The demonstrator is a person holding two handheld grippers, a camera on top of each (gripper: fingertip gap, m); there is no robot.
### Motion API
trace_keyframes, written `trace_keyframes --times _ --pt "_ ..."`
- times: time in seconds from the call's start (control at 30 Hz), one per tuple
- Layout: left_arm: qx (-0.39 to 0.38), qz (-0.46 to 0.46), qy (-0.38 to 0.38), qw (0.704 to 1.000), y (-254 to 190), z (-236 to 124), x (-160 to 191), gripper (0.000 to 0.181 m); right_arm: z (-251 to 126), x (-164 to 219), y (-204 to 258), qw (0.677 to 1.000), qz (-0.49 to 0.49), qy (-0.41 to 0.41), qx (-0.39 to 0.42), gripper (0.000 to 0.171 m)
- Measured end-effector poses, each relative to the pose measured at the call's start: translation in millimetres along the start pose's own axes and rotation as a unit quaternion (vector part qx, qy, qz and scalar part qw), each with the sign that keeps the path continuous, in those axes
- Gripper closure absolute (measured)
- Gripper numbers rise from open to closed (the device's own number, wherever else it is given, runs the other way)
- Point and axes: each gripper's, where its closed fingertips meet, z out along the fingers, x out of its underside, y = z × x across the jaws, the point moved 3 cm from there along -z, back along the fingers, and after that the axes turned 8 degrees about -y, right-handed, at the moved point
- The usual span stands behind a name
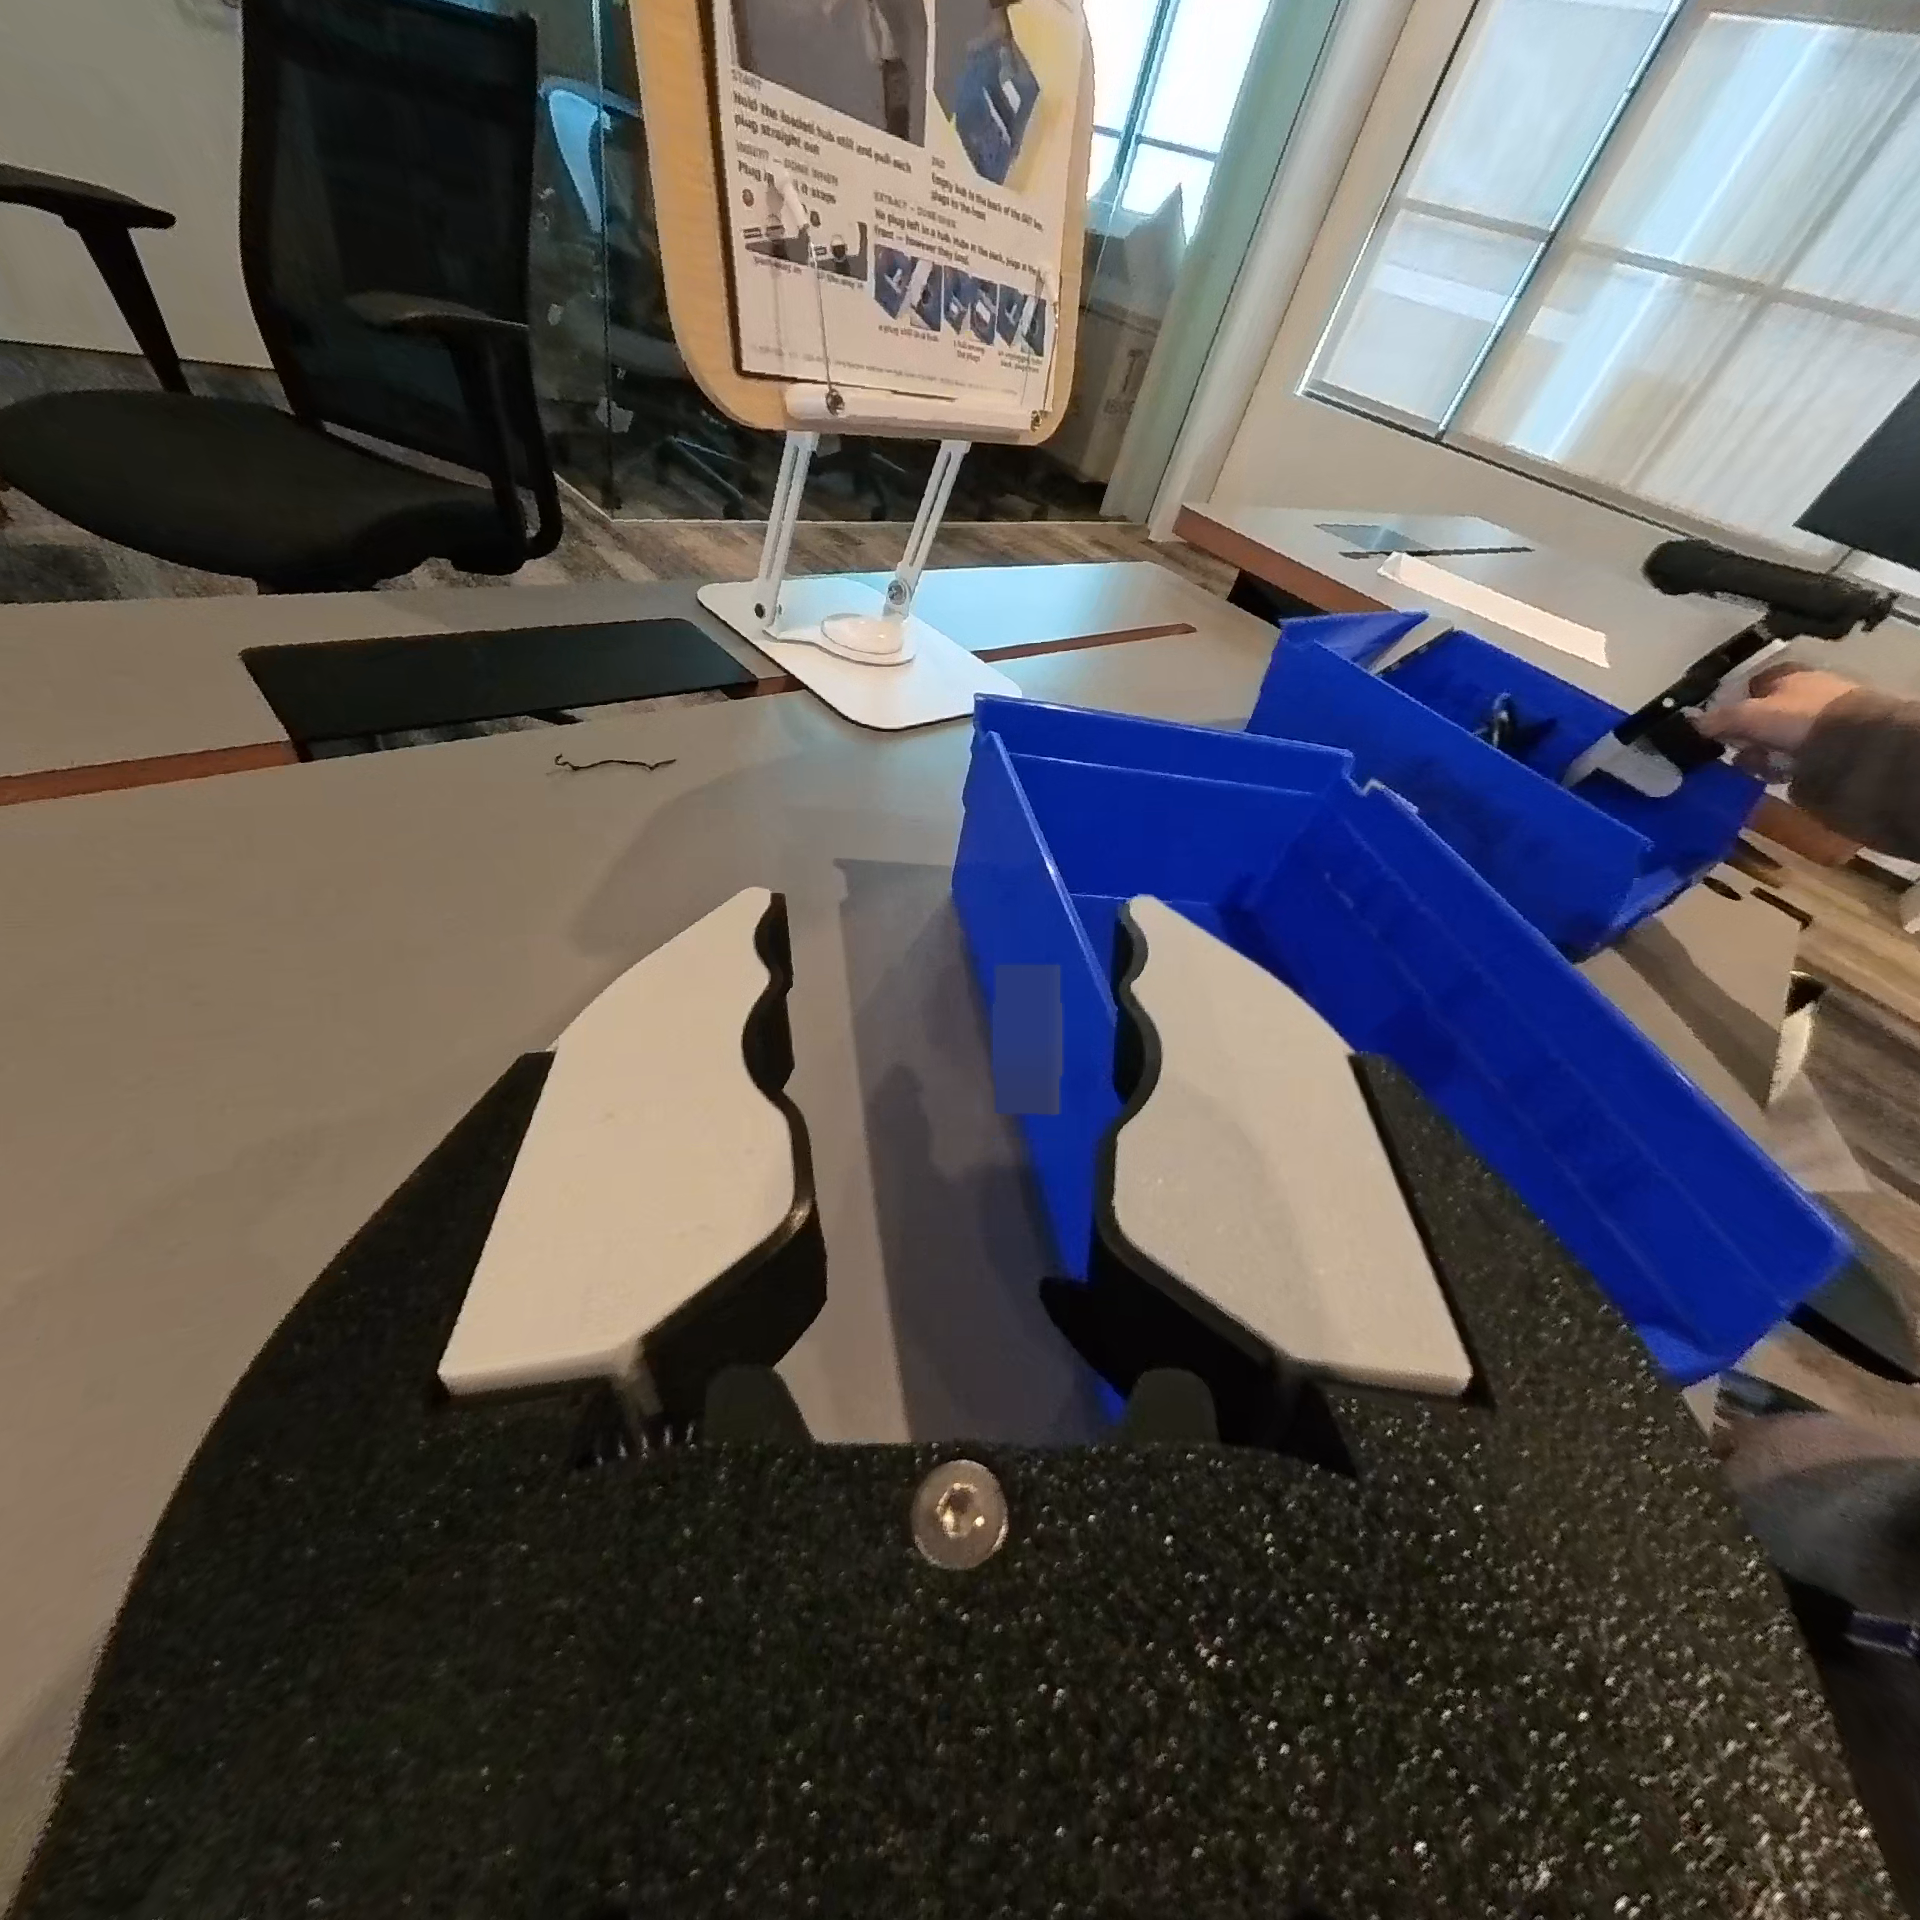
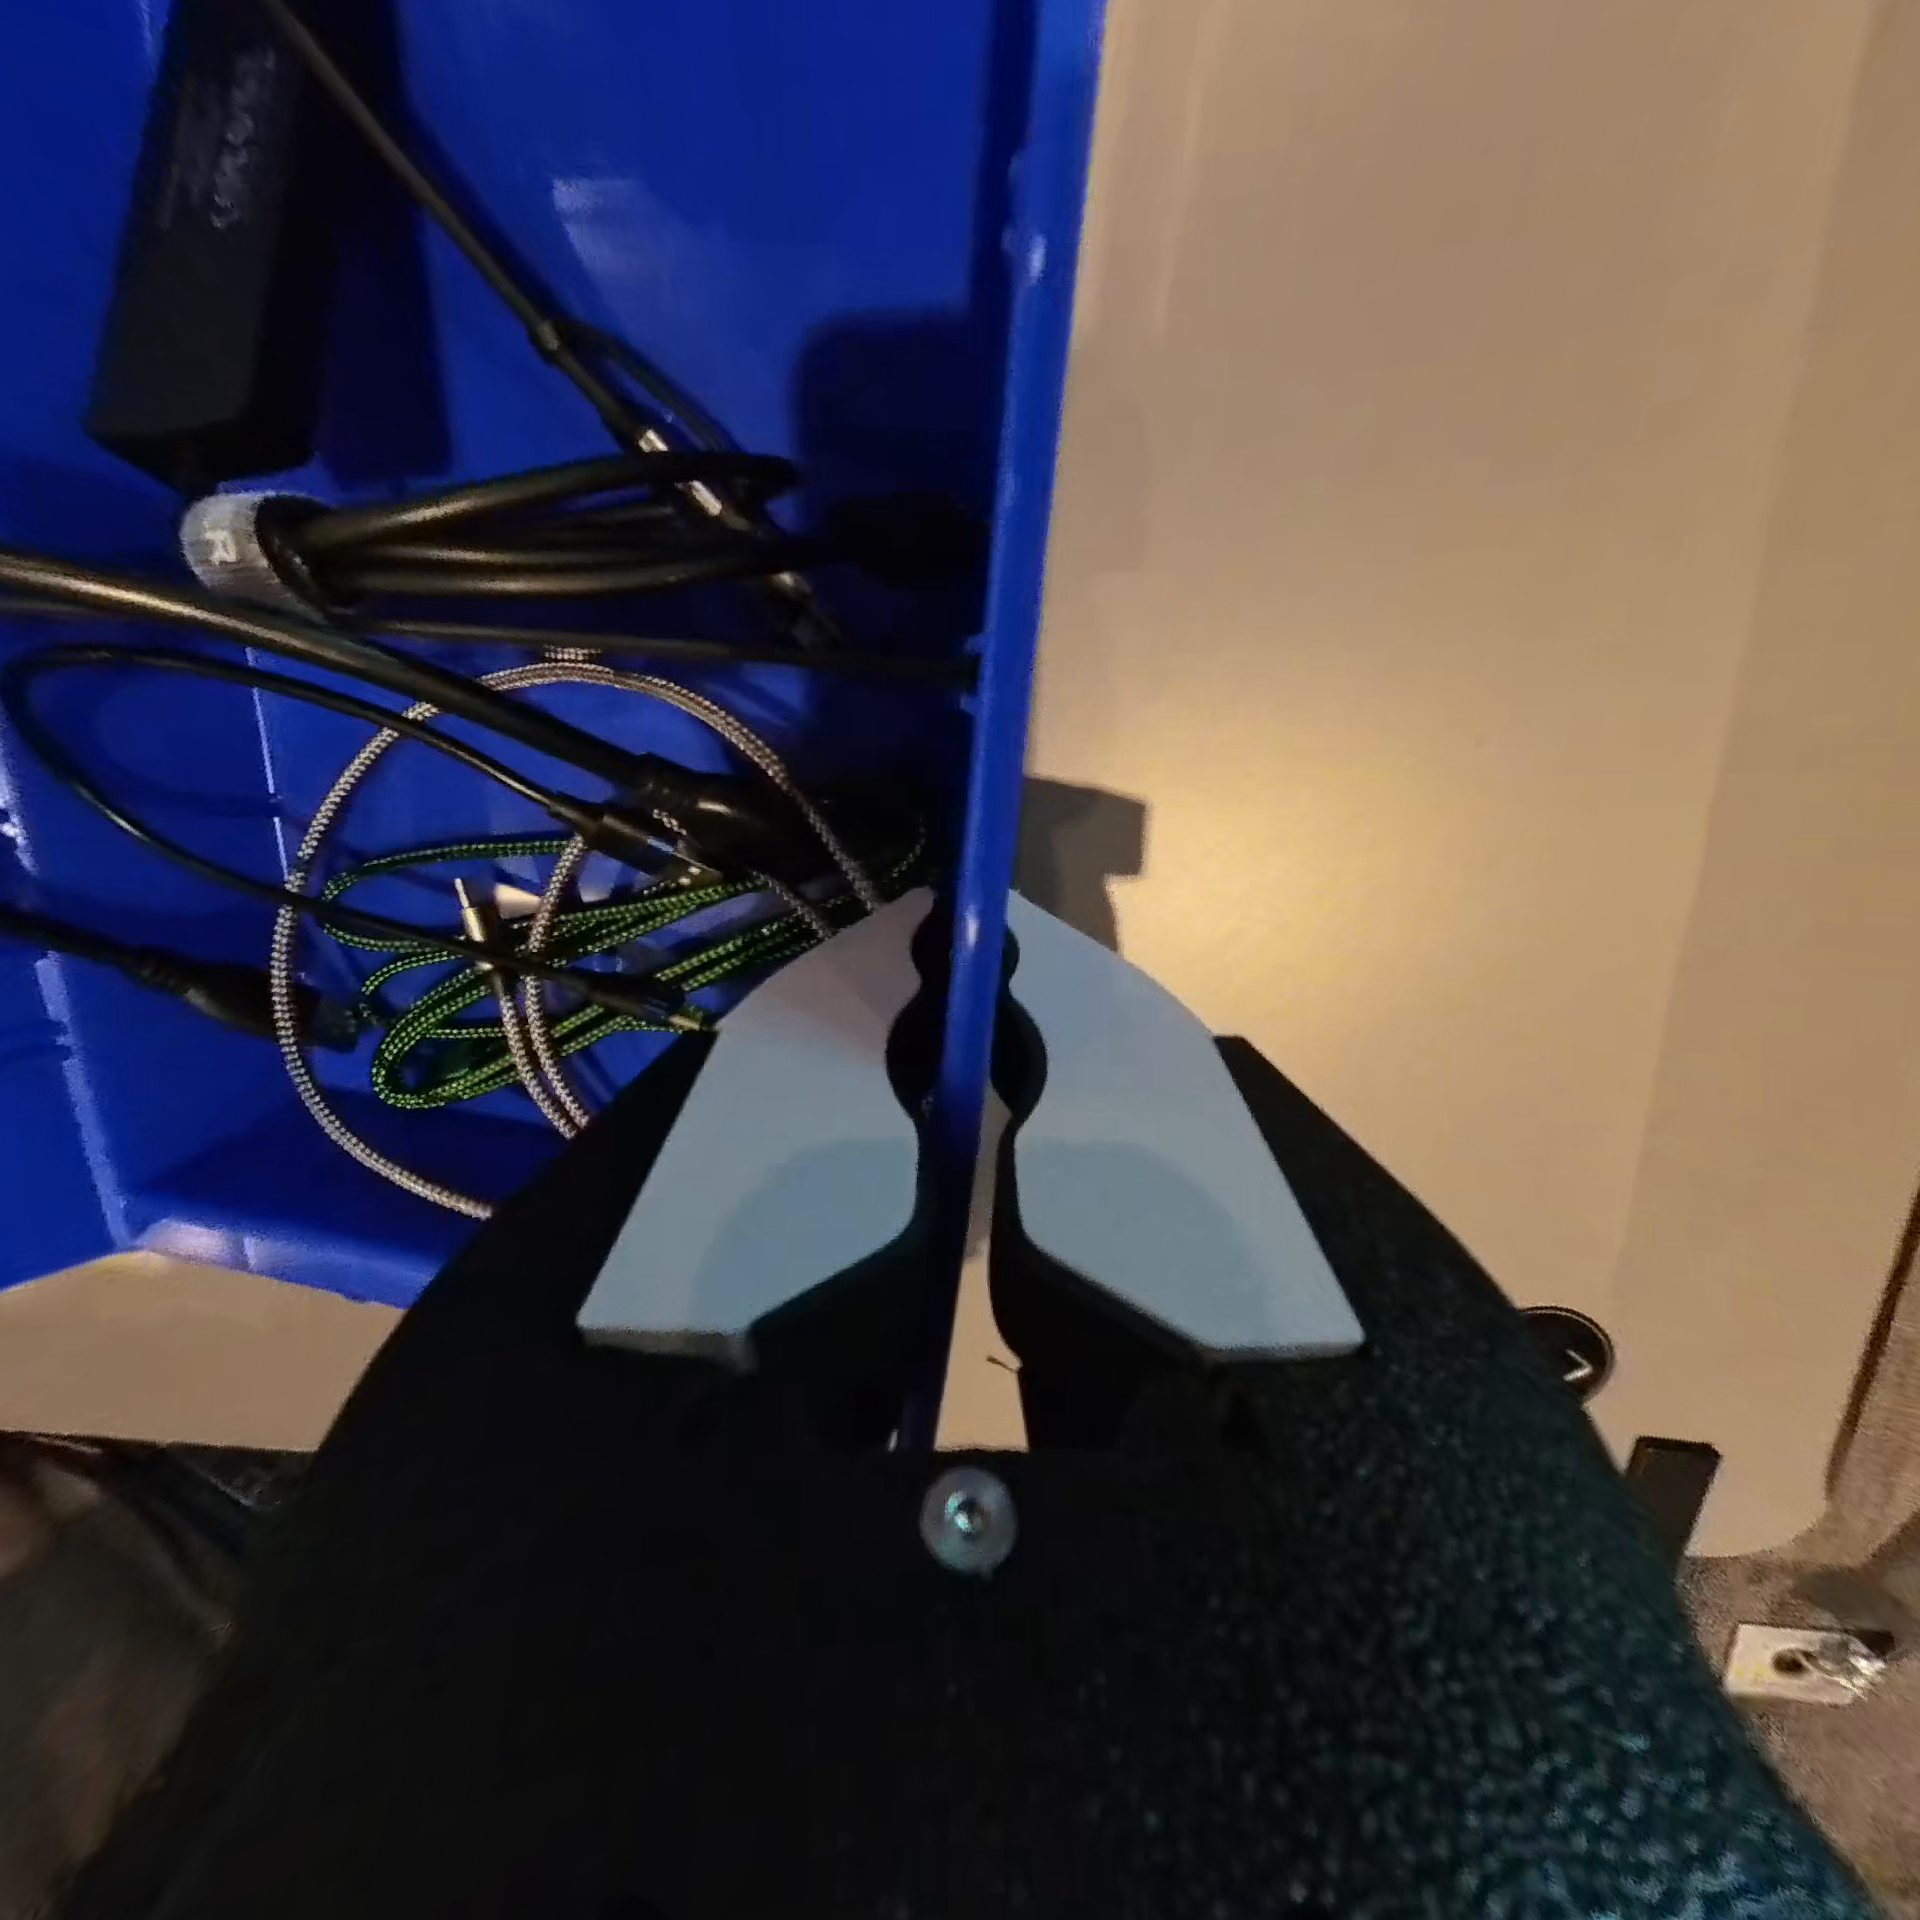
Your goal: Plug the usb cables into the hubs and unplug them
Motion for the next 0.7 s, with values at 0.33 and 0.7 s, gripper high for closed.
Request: trace_keyframes --times 0.33,0.7 --pt "-0.002 -0.010 -0.013 1.000 3 -4 -4 0.123 -23 -16 21 1.000 0.006 0.008 -0.023 0.166" --pt "-0.038 -0.005 -0.035 0.999 22 -23 -11 0.124 -101 -115 143 0.990 -0.098 -0.069 -0.079 0.166"
